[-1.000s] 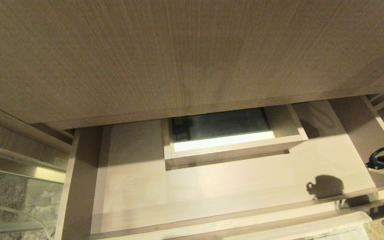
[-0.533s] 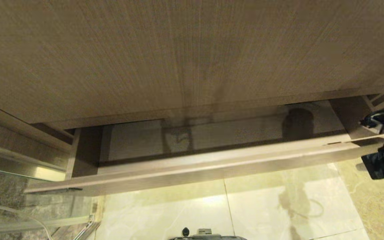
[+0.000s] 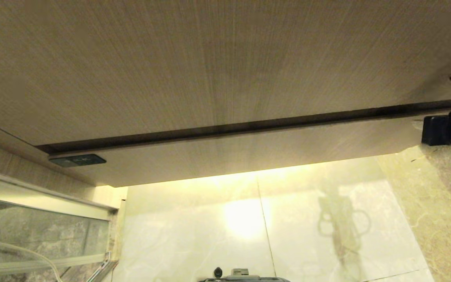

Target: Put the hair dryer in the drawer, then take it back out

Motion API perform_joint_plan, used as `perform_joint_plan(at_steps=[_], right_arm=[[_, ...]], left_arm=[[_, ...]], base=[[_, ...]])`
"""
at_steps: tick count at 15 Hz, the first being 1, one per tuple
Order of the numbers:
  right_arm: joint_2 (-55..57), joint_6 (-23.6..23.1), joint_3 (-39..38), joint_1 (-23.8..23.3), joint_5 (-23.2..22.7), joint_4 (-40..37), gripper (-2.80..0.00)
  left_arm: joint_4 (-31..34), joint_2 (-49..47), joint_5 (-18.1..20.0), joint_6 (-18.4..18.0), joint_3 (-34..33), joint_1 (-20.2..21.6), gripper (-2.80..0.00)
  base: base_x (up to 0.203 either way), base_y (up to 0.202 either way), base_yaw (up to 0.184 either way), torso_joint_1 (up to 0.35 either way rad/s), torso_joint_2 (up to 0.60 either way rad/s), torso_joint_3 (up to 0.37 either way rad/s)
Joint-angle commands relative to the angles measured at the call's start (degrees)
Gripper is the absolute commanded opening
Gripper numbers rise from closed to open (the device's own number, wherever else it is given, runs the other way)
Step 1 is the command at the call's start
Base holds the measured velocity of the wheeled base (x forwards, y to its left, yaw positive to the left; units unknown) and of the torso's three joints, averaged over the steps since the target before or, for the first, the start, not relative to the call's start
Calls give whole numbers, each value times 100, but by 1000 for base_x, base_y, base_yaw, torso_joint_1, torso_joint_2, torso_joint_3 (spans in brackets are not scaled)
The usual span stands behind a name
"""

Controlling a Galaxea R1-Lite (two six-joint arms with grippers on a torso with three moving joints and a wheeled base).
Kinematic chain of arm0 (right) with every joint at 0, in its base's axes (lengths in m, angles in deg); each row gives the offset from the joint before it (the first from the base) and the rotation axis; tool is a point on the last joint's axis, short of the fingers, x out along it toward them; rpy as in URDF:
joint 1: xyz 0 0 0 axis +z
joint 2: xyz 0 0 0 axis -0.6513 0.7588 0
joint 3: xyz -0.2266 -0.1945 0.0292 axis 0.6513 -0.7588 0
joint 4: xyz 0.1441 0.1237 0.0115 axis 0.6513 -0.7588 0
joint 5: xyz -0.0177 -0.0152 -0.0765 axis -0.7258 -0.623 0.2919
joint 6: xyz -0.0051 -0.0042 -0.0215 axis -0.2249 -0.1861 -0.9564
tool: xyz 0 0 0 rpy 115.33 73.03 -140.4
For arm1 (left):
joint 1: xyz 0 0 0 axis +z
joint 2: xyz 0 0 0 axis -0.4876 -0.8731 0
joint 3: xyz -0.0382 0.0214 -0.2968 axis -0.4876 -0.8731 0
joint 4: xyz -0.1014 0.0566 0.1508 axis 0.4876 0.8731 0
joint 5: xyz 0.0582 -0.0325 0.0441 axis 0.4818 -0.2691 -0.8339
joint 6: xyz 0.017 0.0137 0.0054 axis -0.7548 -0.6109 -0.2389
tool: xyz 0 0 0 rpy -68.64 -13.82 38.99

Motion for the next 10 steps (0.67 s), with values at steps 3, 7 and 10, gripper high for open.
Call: perform_joint_plan(at_steps=[3,7,10], right_arm=[[-1303,-2,-581,165,-27,-169,-280],[-3616,17,-1242,271,-310,-2206,-280],[-5048,41,-2120,301,-470,-3027,-280]], left_arm=[[11,9,0,0,-7,0,-280],[2,0,0,0,1,0,-280],[6,0,0,0,-5,0,-280]], base=[[0,0,0,0,0,0],[0,0,0,0,0,0],[0,0,0,0,0,0]])
